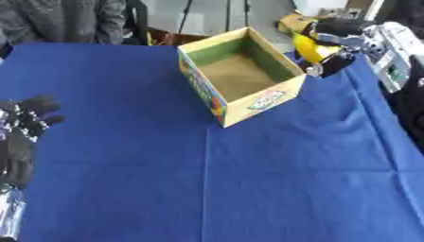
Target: Pick up objects on the table and place them in the box.
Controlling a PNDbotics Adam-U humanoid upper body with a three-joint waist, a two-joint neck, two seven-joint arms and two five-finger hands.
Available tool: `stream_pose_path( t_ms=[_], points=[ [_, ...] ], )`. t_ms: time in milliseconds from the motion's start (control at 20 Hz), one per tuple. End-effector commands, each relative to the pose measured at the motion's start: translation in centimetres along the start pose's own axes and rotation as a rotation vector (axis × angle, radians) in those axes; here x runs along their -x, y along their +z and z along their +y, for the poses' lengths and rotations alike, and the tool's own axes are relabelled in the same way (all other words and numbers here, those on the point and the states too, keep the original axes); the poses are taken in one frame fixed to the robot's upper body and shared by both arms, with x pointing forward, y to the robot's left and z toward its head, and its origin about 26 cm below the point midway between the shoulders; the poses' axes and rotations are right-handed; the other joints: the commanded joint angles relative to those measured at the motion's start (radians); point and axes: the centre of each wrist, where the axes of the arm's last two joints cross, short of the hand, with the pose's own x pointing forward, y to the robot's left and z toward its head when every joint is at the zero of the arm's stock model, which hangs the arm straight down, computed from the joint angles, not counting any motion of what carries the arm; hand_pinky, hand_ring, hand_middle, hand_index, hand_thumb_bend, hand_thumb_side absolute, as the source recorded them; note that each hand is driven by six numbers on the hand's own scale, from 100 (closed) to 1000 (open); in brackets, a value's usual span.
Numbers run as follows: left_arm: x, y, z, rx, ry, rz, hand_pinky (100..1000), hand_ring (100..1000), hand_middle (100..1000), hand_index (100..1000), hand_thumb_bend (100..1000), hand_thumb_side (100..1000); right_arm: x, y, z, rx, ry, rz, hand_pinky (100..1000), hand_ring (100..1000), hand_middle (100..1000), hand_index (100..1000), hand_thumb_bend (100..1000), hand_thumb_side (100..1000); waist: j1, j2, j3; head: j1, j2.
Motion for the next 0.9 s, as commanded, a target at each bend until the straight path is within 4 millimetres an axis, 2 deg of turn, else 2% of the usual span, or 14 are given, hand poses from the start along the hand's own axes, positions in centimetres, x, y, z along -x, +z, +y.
stream_pose_path(
  t_ms=[50, 250, 400, 550, 700, 800, 850, 900],
  points=[
    [-1.3, -1.0, 0.1, 0.037, -0.025, -0.040, 750, 785, 736, 682, 459, 997, 0.0, -0.2, -1.8, 0.025, 0.028, 0.016, 685, 520, 511, 632, 100, 100, -0.004, -0.010, 0.028, -0.019, -0.027],
    [-1.6, -1.7, -0.7, 0.067, -0.012, -0.055, 750, 785, 736, 682, 459, 998, -0.4, -0.9, -1.9, 0.027, 0.018, 0.026, 689, 519, 509, 630, 100, 100, -0.012, 0.004, 0.088, -0.049, -0.045],
    [-1.8, -2.1, -1.2, 0.090, -0.001, -0.065, 750, 785, 736, 682, 458, 999, -0.4, -1.3, -1.2, 0.019, -0.006, 0.037, 693, 516, 506, 626, 100, 100, -0.010, 0.015, 0.124, -0.071, -0.056],
    [-1.8, -2.3, -1.4, 0.100, 0.006, -0.071, 750, 785, 736, 681, 458, 1000, -0.3, -1.6, 0.0, 0.002, -0.039, 0.054, 696, 514, 504, 624, 100, 101, -0.005, 0.024, 0.146, -0.086, -0.064],
    [-1.8, -2.4, -1.6, 0.102, 0.012, -0.073, 750, 785, 736, 681, 457, 1000, -0.3, -2.0, 1.7, -0.026, -0.080, 0.068, 702, 518, 508, 630, 100, 141, 0.002, 0.033, 0.154, -0.096, -0.065],
    [-1.8, -2.5, -1.7, 0.106, 0.016, -0.075, 750, 785, 736, 681, 457, 1000, -0.4, -2.3, 2.7, -0.033, -0.107, 0.071, 710, 535, 526, 650, 100, 211, 0.005, 0.037, 0.156, -0.099, -0.067],
    [-1.8, -2.5, -1.8, 0.108, 0.017, -0.075, 751, 785, 736, 681, 457, 1000, -0.5, -2.4, 3.0, -0.031, -0.118, 0.069, 716, 560, 555, 673, 100, 338, 0.007, 0.039, 0.157, -0.100, -0.068],
    [-1.8, -2.5, -1.8, 0.109, 0.018, -0.075, 750, 784, 736, 681, 457, 1000, -0.6, -2.5, 3.2, -0.023, -0.128, 0.064, 722, 579, 577, 693, 100, 414, 0.008, 0.040, 0.158, -0.101, -0.069]
  ],
)
